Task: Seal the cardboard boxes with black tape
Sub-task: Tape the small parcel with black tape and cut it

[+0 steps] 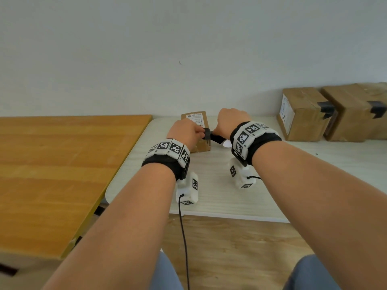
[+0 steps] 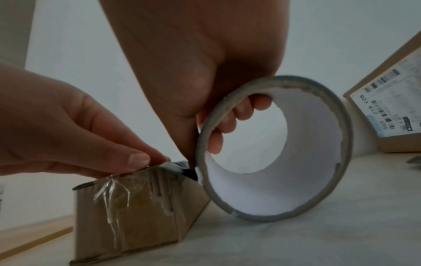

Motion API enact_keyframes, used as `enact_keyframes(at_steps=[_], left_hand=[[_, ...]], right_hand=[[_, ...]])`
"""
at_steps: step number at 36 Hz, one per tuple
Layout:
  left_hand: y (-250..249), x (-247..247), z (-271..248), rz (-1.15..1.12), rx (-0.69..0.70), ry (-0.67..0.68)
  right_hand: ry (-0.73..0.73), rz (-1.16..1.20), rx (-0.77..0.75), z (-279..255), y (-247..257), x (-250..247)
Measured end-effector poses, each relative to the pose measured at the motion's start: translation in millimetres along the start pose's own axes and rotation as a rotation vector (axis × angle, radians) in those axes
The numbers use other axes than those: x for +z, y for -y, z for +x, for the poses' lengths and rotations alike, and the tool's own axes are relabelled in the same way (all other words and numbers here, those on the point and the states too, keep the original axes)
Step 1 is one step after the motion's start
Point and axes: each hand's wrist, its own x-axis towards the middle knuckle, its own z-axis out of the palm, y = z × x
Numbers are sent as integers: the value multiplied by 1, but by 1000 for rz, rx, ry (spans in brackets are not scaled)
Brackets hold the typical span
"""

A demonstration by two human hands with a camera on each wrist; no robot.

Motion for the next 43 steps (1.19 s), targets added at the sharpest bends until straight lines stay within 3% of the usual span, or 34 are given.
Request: enact_keyframes(at_steps=[13,23,43], left_hand=[[-5,-6,-8,47,44,33],[-14,-7,-9,108,7,68],[-11,-3,-4,200,45,71]], right_hand=[[-7,71,25,-2,-6,3],[67,317,83,-7,-15,3],[-65,339,-80,-29,-14,-2]])
